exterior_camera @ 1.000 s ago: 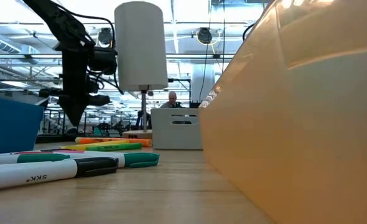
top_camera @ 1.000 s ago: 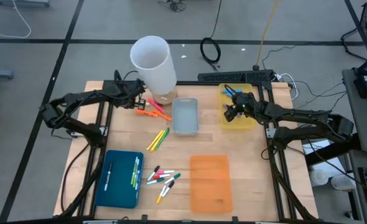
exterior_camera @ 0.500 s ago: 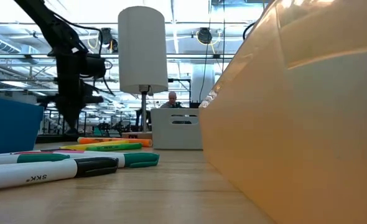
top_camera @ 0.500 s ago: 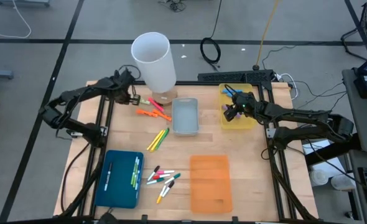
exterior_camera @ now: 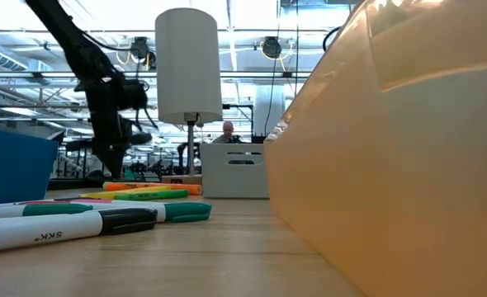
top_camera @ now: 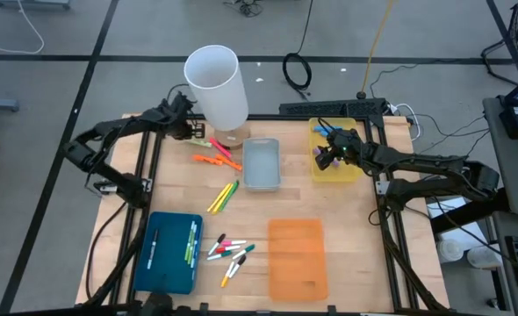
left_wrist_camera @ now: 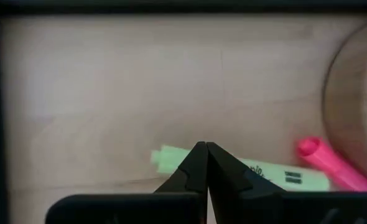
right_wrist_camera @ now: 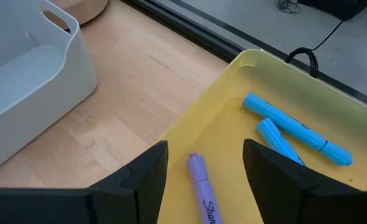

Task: Pick & Place Markers
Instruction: Adjust the green highlighter pen, then put the bottom large orange highlighter pen in the yellow bin

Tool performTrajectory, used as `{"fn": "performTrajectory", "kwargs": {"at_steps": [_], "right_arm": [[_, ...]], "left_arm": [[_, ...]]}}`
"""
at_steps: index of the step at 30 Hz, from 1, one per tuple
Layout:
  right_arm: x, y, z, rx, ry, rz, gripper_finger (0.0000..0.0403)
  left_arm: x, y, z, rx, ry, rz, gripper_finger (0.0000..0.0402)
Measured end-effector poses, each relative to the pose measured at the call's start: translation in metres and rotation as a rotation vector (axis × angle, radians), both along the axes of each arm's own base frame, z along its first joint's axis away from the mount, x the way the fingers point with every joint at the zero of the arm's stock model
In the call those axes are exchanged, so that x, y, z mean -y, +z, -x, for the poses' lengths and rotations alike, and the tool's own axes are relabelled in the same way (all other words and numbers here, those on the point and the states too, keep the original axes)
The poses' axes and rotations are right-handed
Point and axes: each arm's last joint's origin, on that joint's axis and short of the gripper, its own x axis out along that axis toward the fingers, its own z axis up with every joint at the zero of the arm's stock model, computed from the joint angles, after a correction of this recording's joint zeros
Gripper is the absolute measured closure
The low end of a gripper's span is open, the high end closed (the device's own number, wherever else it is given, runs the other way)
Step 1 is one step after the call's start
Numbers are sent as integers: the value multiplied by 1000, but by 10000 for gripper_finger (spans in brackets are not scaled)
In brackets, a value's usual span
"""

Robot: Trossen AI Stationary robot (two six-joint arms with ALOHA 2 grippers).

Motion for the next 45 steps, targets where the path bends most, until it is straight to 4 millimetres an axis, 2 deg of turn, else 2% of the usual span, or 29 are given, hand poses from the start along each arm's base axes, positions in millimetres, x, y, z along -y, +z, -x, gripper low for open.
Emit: {"fn": "performTrajectory", "kwargs": {"at_steps": [3,8,12,17,27,31,36,40,45], "right_arm": [[0,0,0,0,0,0,206],[0,0,0,1,0,-1,206],[0,0,0,1,3,-3,206],[0,0,0,0,2,0,206],[0,0,0,-2,4,0,206],[0,0,0,-2,4,1,206],[0,0,0,-2,3,1,206],[0,0,0,-2,3,1,206],[0,0,0,-2,4,1,206]], "left_arm": [[-2,-6,-12,-62,8,-4,395],[-7,-20,-24,-3,-11,21,399],[-4,-25,-33,-29,-38,24,396],[8,-28,-40,-2,-118,123,395],[33,-24,-44,-81,-214,214,393],[43,-6,-44,-86,-228,146,398],[52,28,-30,-104,-227,9,397],[73,54,-21,-123,-493,-63,396],[105,74,-24,-7,-859,-154,366]]}}
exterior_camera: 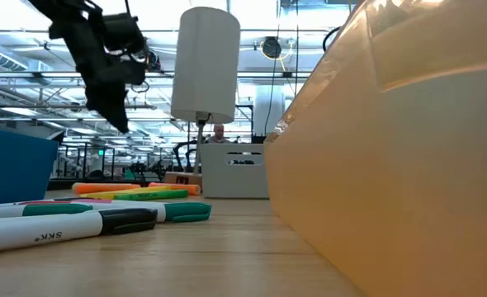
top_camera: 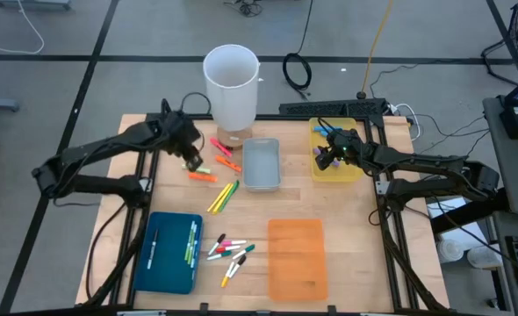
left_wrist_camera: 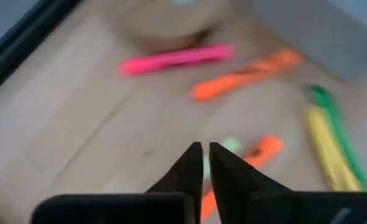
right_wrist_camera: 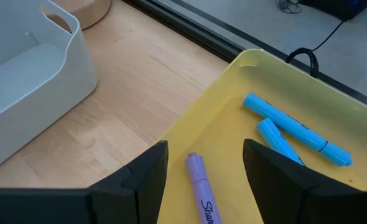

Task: Pick & Place Markers
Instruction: Put the bottom large orange highlighter pen in the yellow bin

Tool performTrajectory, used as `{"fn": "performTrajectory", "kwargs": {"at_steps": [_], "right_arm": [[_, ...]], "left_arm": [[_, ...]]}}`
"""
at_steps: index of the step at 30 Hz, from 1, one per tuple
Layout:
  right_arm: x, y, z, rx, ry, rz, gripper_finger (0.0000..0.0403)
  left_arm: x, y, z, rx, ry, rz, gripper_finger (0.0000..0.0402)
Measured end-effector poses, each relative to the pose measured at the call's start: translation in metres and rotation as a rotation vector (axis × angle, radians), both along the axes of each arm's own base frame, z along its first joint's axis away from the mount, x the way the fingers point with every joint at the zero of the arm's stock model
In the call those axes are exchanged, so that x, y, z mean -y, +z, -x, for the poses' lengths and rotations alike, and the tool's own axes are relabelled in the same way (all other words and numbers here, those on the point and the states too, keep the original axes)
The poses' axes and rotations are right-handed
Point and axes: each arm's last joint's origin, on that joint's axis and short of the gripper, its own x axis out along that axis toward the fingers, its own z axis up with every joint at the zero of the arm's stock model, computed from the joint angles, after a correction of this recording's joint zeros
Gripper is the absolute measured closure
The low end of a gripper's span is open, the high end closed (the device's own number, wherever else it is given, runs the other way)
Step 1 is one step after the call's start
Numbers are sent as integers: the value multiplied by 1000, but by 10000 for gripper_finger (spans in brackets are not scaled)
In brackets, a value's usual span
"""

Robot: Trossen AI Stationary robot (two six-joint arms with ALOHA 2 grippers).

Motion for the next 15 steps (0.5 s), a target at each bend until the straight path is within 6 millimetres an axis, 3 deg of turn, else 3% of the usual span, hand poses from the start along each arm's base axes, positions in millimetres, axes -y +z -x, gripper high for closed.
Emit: {"fn": "performTrajectory", "kwargs": {"at_steps": [4,9,15], "right_arm": [[0,0,0,-4,4,4,206],[0,0,0,-10,11,10,206],[0,0,0,-9,11,10,206]], "left_arm": [[26,-2,-15,19,-207,-5,323],[56,-22,-33,-71,-383,-39,250],[74,-43,-42,-214,-443,-78,187]]}}
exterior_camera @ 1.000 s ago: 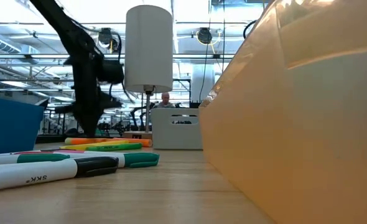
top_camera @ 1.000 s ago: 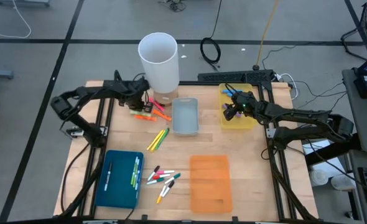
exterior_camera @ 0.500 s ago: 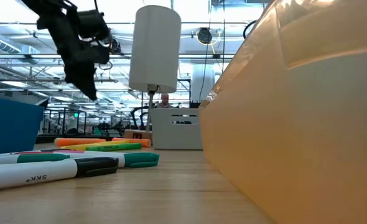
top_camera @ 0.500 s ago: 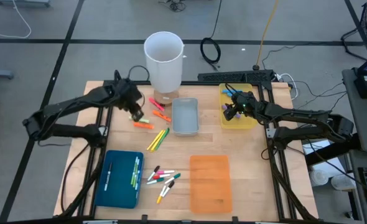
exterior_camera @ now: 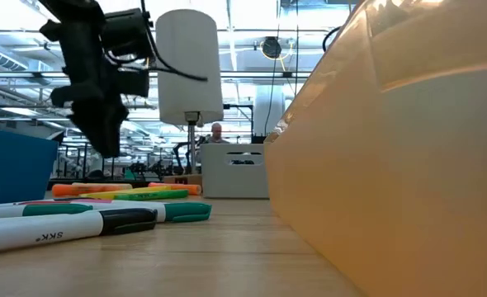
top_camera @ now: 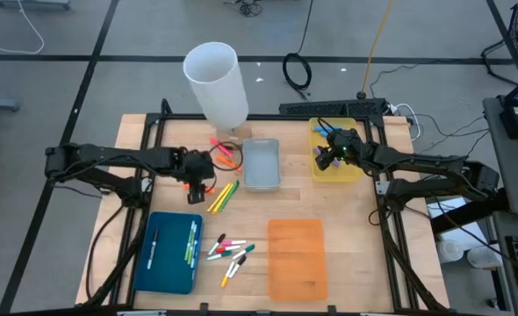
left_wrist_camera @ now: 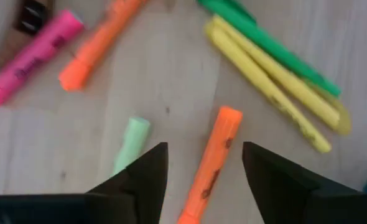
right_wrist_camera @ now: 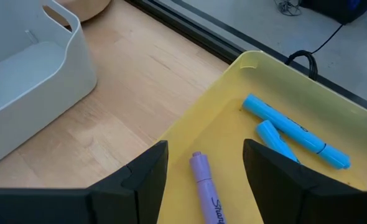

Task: Pick & Place Markers
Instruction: Put the bottom large orange highlighter pen in the yellow bin

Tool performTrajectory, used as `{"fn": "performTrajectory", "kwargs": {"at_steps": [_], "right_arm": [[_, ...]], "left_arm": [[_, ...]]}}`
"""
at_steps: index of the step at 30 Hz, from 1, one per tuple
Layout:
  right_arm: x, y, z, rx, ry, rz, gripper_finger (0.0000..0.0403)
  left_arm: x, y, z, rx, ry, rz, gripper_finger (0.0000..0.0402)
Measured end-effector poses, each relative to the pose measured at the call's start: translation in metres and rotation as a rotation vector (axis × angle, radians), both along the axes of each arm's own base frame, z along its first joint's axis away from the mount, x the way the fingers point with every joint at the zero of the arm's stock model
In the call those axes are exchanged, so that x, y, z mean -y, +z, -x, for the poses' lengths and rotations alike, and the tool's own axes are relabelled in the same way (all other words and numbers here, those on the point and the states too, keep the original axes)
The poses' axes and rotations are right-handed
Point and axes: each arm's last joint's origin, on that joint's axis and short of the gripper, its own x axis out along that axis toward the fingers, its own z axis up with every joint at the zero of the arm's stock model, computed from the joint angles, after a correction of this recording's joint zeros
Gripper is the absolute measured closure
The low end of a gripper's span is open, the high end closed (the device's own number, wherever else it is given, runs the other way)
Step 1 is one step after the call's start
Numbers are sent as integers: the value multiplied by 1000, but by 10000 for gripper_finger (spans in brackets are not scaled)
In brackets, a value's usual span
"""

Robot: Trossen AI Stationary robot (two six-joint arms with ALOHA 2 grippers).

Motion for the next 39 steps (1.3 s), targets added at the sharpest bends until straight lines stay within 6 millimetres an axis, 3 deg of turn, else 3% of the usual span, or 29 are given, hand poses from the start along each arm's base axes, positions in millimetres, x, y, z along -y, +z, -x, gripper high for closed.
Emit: {"fn": "performTrajectory", "kwargs": {"at_steps": [5,10,18,25,29,32,37,39], "right_arm": [[0,0,0,-1,0,-1,206],[0,0,0,-1,0,0,206],[0,0,0,0,0,0,206],[0,0,0,-1,1,0,206],[0,0,0,0,3,-2,206],[0,0,0,4,14,-11,206],[-1,0,-1,7,20,-14,206],[-1,0,0,7,20,-14,206]], "left_arm": [[6,-15,3,-115,26,74,176],[18,-19,0,-119,-42,181,197],[29,-35,-8,-198,-106,172,237],[38,-65,-23,-283,-151,166,228],[39,-72,-25,-324,-161,138,230],[39,-72,-25,-327,-178,133,256],[38,-66,-22,-297,-171,133,337],[39,-65,-20,-293,-163,150,339]]}}
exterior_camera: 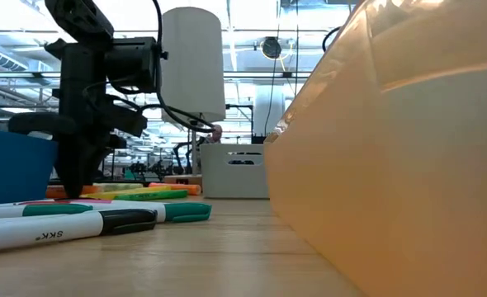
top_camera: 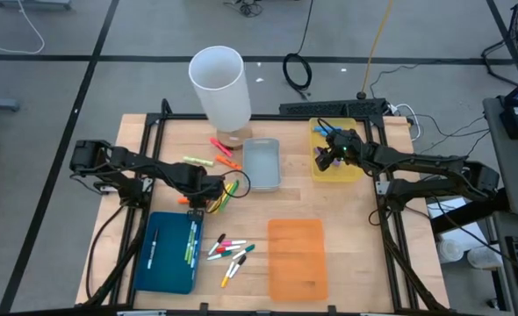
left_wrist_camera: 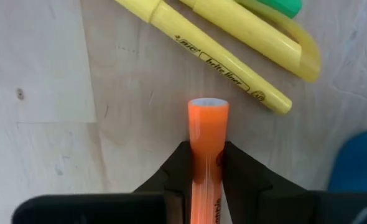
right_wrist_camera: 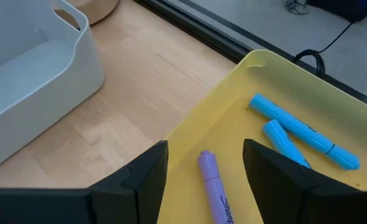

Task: Pick & Place Markers
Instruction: Put the bottom large orange highlighter pen in the yellow bin

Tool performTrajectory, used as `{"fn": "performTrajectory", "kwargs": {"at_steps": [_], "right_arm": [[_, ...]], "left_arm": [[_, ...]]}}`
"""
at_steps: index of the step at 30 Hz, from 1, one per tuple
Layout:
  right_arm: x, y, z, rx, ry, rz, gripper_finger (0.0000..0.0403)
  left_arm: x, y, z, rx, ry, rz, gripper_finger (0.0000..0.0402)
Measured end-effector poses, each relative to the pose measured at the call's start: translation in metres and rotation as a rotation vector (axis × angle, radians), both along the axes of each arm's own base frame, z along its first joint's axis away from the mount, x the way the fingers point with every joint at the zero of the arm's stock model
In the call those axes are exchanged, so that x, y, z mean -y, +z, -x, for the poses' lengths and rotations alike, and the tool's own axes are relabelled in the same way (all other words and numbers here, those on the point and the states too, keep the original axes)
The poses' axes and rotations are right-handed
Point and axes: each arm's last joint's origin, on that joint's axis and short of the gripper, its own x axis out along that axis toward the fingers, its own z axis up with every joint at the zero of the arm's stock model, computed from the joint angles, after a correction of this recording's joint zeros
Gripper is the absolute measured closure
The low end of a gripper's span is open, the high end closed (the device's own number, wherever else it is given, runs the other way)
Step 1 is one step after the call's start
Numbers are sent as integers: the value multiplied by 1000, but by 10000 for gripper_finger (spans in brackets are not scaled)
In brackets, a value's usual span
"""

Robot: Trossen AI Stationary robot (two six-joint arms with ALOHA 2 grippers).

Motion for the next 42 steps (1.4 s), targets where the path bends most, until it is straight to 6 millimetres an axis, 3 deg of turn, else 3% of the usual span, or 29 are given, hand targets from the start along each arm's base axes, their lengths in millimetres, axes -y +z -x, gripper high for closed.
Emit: {"fn": "performTrajectory", "kwargs": {"at_steps": [4,10,18,23,30,35,42], "right_arm": [[0,0,0,0,0,0,206],[0,0,0,-1,0,-1,206],[0,0,0,1,-3,-3,206],[0,1,-1,16,10,-2,206],[-5,9,-12,168,205,-49,206],[-17,17,-22,213,323,31,206],[-45,27,-46,312,535,186,206]], "left_arm": [[2,2,1,-19,38,24,339],[7,29,2,10,18,-7,339],[10,108,-10,426,-26,-141,339],[6,132,-16,762,-74,-208,339],[-6,128,-35,1165,-180,-246,339],[-25,123,-45,1438,-171,-273,339],[-41,113,-69,1570,-134,-207,339]]}}
